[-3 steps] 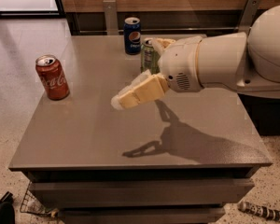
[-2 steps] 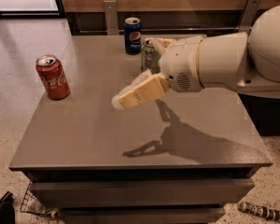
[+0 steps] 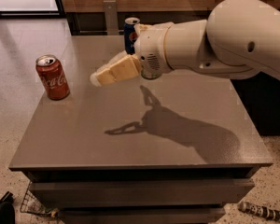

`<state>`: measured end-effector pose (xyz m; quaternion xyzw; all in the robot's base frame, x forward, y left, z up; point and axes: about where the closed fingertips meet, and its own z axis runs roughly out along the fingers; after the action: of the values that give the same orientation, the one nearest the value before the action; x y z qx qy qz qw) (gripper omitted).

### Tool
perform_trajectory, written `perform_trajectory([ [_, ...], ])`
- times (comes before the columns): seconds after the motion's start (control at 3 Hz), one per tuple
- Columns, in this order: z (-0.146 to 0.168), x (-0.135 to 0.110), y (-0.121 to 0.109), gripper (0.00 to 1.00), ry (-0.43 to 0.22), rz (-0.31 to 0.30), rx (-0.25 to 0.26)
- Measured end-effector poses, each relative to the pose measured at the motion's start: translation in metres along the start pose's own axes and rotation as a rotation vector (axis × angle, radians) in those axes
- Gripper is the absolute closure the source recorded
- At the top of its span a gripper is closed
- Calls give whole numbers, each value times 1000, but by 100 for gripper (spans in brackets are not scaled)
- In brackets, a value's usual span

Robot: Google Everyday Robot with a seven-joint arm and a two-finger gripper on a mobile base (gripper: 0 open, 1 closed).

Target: Pick coke can

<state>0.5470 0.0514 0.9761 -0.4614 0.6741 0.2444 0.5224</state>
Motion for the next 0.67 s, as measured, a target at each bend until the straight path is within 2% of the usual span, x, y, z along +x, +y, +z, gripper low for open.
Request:
perform_trajectory([
  [0.33,40,-24,-20,0,-126,-2,13],
  [0.67,84,-37,-22,0,-229,-11,-16],
])
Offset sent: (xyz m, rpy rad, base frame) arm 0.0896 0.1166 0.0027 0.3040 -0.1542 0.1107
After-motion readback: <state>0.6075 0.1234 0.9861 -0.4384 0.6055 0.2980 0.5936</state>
